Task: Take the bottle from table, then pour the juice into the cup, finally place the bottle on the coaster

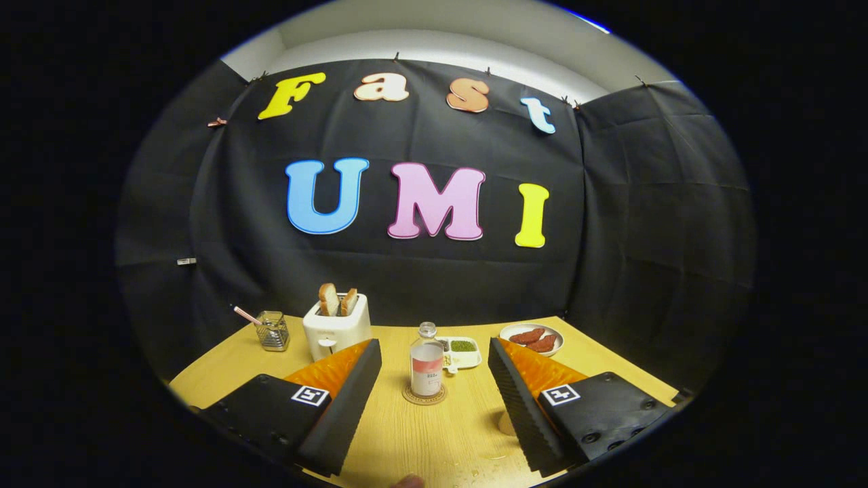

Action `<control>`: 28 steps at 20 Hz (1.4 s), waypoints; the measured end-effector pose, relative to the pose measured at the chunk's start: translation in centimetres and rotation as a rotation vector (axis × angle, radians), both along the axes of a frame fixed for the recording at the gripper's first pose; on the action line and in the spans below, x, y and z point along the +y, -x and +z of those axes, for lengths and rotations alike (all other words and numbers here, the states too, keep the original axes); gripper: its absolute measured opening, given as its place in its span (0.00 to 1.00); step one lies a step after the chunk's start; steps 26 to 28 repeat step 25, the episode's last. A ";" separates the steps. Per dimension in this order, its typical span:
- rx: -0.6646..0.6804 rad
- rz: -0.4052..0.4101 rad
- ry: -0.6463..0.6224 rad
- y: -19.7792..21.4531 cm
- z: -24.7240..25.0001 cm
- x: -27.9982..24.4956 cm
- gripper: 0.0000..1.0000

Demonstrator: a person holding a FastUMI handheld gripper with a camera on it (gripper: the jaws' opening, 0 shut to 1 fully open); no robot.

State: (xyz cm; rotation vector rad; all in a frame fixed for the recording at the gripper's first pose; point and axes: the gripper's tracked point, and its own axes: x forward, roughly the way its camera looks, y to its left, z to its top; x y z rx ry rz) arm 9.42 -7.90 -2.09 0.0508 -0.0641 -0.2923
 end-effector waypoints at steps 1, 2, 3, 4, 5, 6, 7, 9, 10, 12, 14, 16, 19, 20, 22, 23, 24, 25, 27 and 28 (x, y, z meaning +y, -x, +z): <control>-0.004 -0.003 0.003 1.0 0.5 0.2 0.97; -0.010 -0.005 -0.008 2.0 0.8 0.5 0.98; -0.018 0.007 -0.021 2.9 1.3 1.0 0.97; -0.027 0.021 -0.027 3.9 1.6 1.7 0.97; -0.035 0.037 -0.025 4.8 1.7 2.2 0.97; -0.039 0.049 -0.015 5.9 1.8 2.6 0.97; -0.034 0.063 -0.005 6.8 1.3 2.8 0.97; -0.008 0.094 0.022 8.4 0.3 3.2 0.97; 0.011 0.103 0.040 9.1 -0.4 3.2 0.97; 0.041 0.113 0.069 9.9 -1.0 3.1 0.97; 0.054 0.106 0.075 9.8 -1.0 2.7 0.98; 0.072 0.100 0.085 9.1 -1.1 2.6 0.98; 0.039 0.084 0.079 7.7 0.7 1.9 0.98; 0.021 0.078 0.073 7.3 1.4 1.7 0.97; -0.013 0.062 0.066 6.9 2.8 1.3 0.97; -0.021 0.052 0.064 6.7 3.2 0.9 0.97; -0.028 0.041 0.059 6.6 3.5 0.6 0.97; -0.032 0.036 0.049 6.3 3.6 0.5 0.97; -0.032 0.036 0.049 6.3 3.6 0.5 0.97; -0.032 0.036 0.049 6.3 3.6 0.5 0.97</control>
